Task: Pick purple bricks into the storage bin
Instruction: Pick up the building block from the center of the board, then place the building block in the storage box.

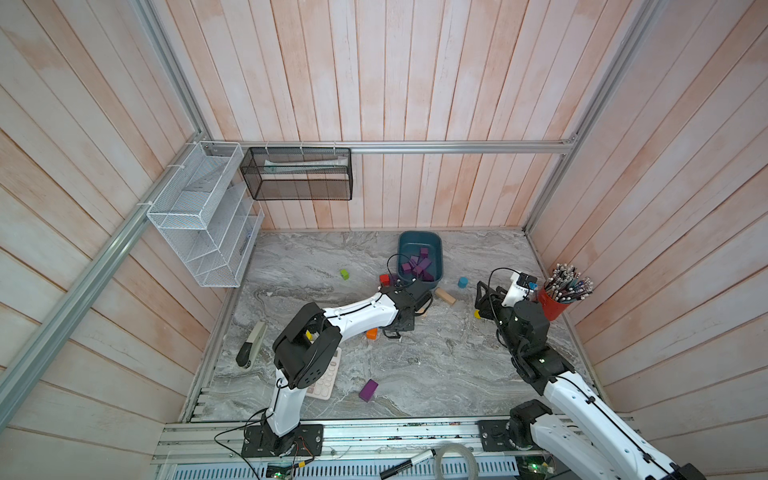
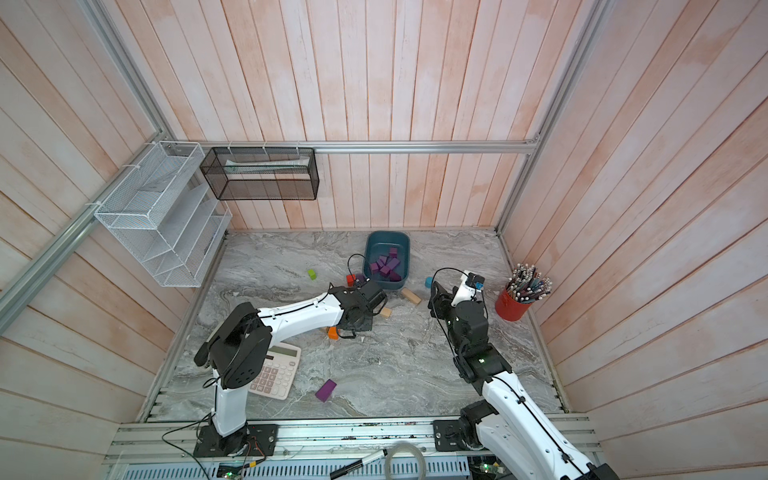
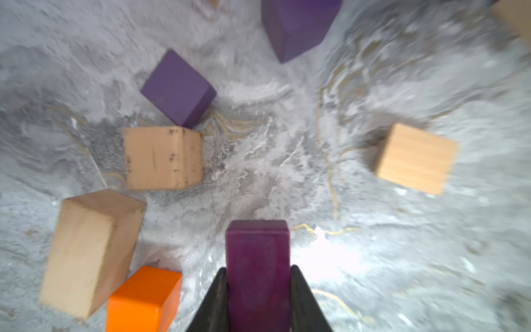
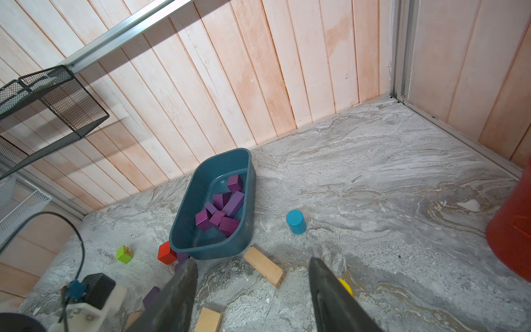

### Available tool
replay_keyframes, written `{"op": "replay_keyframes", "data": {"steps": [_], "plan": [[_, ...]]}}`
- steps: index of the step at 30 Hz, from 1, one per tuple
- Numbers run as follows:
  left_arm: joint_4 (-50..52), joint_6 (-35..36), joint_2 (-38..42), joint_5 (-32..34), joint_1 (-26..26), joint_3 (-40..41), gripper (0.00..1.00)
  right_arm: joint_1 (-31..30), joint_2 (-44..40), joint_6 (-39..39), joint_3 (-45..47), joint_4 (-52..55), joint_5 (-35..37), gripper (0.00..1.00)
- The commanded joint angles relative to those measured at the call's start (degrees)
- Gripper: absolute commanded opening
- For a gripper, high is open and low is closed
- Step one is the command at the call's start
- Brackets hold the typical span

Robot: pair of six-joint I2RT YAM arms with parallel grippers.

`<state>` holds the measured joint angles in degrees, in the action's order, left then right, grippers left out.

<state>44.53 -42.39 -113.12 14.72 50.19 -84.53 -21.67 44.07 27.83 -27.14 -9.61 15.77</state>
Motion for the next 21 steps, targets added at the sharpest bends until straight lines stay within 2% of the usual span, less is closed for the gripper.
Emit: {"op": "replay_keyframes", "data": {"steps": [1, 14, 21], "plan": [[2.4, 1.8, 2.4, -1.0, 0.1, -1.3, 0.27, -0.3, -0.7, -0.8, 0.9, -0.7, 2.3, 0.64], [6.6, 4.4, 9.0, 1.0, 0.5, -7.4, 0.27, -0.2, -0.5, -0.5, 1.0, -1.0, 1.4, 0.64], [5.5, 8.4, 9.3, -0.3, -0.2, -13.9, 0.27, -0.1, 0.5, -0.3, 0.9, -1.2, 1.1, 0.64]]}}
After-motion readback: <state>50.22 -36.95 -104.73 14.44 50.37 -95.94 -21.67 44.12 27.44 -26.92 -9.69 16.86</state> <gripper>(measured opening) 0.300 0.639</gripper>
